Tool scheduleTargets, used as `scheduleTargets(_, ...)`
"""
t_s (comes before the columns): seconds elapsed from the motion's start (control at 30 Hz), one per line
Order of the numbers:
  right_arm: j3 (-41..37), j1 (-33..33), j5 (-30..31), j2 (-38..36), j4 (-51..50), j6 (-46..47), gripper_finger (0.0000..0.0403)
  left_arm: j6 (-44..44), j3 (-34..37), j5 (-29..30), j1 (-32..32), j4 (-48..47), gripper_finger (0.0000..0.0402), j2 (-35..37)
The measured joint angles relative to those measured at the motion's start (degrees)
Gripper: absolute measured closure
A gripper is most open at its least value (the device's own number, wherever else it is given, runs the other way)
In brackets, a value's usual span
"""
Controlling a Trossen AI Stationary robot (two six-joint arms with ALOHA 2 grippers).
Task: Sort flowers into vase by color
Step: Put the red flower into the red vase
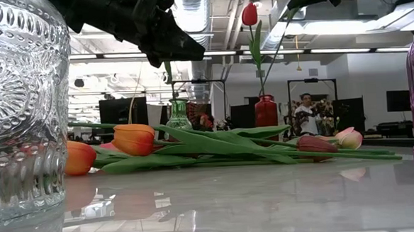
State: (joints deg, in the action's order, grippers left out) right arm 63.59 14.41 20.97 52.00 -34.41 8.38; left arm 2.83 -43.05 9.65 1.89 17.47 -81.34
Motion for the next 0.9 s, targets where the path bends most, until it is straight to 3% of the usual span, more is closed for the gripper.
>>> scheduleTargets(0.43, 0.00, 0.00, 0.00, -2.68, -0.74, 0.13, 0.0361, 0.00, -0.02, 0.00, 0.01, 0.01, 0.0290, 0.00)
scheduleTargets(0.9, 0.00, -0.02, -0.05, -0.66, -2.68, 0.26, 0.0361, 0.00, -0.02, 0.00, 0.00, 0.02, 0.0290, 0.00)
